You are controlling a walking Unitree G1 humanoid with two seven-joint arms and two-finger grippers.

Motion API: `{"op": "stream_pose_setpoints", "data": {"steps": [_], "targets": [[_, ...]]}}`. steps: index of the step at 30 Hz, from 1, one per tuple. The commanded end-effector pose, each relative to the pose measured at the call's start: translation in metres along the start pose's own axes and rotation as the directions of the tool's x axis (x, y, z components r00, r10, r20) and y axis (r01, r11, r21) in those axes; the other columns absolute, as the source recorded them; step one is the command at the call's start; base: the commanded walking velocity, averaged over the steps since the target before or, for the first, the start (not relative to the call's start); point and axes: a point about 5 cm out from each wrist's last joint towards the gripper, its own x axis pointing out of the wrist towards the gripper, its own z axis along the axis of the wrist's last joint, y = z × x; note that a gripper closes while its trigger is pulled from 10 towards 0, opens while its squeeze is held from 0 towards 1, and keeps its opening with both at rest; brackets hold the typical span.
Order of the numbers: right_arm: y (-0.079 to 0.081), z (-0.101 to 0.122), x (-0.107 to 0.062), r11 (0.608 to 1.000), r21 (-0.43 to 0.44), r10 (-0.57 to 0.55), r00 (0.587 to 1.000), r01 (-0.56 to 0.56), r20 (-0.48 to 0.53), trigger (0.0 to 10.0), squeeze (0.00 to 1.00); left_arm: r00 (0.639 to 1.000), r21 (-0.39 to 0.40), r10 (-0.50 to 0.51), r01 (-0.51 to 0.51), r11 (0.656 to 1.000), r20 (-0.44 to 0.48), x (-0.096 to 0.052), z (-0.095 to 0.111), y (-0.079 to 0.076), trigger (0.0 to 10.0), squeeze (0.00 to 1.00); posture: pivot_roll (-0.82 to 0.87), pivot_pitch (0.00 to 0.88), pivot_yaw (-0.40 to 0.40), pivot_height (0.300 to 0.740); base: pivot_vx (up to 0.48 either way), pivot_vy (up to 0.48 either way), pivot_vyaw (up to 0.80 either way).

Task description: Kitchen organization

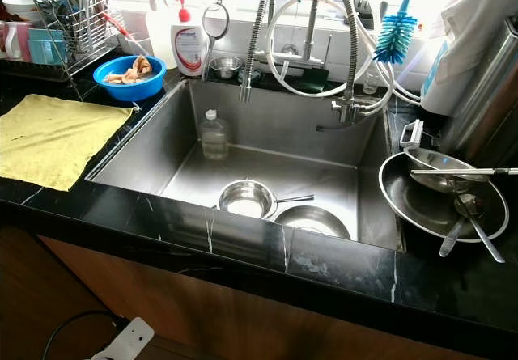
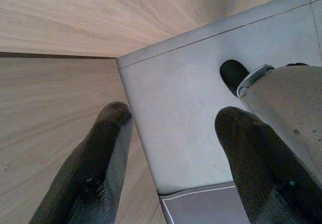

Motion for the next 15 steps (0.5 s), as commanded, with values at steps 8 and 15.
{"op": "stream_pose_setpoints", "data": {"steps": [8, 15], "targets": [[0.017, 0.007, 0.005, 0.998, -0.009, 0.063, 0.998, -0.063, 0.015, 0.0, 0.00, 1.000, -0.013, 0.007, -0.007, 1.000, 0.001, 0.000, 0.002, 0.001, 10.0, 0.00, -0.04, 0.000, -0.029, 0.740, 0.000, 0.000, 0.00], [0.021, -0.015, 0.008, 0.990, -0.081, 0.109, 0.991, -0.116, -0.083, 10.0, 0.00, 1.000, -0.022, 0.012, -0.012, 1.000, 0.006, 0.000, 0.002, 0.001, 10.0, 0.00, -0.05, 0.000, -0.028, 0.740, 0.000, 0.000, 0.00]]}}
